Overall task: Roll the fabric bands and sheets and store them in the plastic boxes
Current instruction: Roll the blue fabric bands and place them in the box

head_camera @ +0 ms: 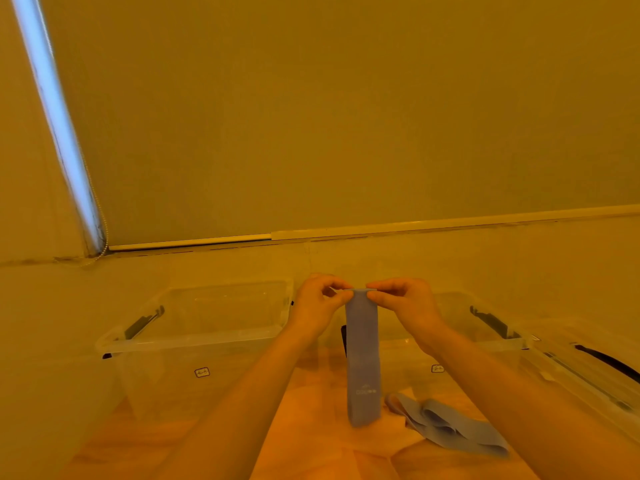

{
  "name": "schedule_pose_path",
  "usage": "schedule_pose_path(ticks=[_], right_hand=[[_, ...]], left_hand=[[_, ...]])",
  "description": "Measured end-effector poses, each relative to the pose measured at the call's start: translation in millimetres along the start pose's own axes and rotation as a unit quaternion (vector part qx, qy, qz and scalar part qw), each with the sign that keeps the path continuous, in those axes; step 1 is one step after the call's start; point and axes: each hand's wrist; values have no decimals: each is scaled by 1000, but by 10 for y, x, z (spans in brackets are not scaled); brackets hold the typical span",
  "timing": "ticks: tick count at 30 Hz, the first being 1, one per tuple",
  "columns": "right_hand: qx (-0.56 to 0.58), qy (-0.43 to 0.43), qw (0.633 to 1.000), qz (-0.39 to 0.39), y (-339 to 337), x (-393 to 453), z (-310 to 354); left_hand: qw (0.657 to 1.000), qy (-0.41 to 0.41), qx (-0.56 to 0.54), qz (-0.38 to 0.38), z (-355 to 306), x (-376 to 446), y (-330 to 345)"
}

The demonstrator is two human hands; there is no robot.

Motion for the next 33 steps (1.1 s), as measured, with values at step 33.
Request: schedule_pose_path(ticks=[33], right_hand=[[-10,-20,1000,3,-12,-25,-36]], left_hand=[[998,4,-45,32,94,-7,19]])
Point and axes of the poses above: each hand's wrist, its own x-axis towards the middle knuckle, its own y-axis out of the palm, z = x × y, and after that the axes turned 4 degrees about -y, right-handed
